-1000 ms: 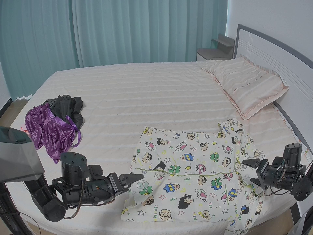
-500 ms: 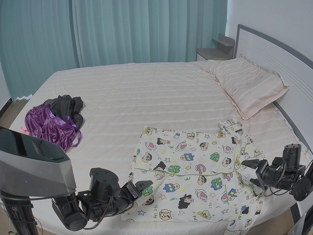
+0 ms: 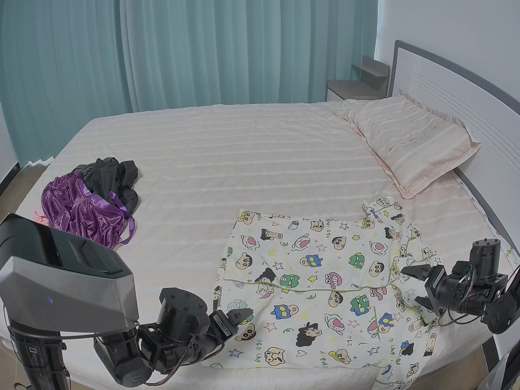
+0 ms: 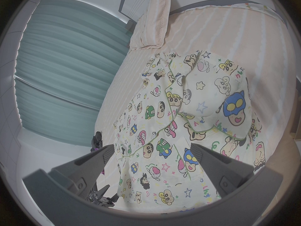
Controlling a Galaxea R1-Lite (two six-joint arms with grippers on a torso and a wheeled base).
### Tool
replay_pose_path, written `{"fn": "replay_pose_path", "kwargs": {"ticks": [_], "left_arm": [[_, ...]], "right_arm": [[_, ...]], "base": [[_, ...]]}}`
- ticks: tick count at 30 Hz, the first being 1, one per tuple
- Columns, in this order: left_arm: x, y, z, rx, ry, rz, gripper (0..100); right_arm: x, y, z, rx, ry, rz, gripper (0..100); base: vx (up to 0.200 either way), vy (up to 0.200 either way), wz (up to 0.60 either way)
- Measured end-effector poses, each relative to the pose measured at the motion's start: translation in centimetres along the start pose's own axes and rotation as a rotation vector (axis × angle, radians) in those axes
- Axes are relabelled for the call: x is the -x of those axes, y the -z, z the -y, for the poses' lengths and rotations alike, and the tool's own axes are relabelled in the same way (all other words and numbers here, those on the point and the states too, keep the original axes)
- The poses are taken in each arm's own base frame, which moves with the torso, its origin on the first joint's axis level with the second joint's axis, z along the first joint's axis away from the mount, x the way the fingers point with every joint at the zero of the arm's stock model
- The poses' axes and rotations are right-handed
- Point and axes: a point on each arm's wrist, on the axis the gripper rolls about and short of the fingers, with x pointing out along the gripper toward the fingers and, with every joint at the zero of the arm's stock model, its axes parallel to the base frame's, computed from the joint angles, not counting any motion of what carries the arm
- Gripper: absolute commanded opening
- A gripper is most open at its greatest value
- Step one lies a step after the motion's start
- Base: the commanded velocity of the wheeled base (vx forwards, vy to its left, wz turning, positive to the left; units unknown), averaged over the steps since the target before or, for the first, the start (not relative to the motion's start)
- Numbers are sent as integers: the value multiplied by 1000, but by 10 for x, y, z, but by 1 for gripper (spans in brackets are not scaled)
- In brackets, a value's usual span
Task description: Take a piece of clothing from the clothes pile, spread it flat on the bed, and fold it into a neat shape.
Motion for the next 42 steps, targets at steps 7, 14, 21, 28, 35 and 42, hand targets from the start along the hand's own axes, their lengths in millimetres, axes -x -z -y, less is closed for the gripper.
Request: {"fn": "replay_pose_path", "kwargs": {"ticks": [7,14,21,28,35,42], "left_arm": [[-9,-1,4,-15,-6,30,100],[-25,-2,7,-73,-33,42,100],[-34,-5,9,-77,-45,50,100],[-35,-6,9,-74,-47,54,0],[-31,-7,4,-71,-97,47,0],[-22,-22,15,-66,-71,85,0]], "right_arm": [[0,0,0,0,0,-1,100],[0,0,0,1,-1,1,100],[1,0,-1,1,-4,4,100],[1,-1,-1,3,-9,8,100],[1,-1,-1,3,-9,8,100],[1,-1,-1,3,-10,8,100]], "base": [[0,0,0],[0,0,0],[0,0,0],[0,0,0],[0,0,0],[0,0,0]]}}
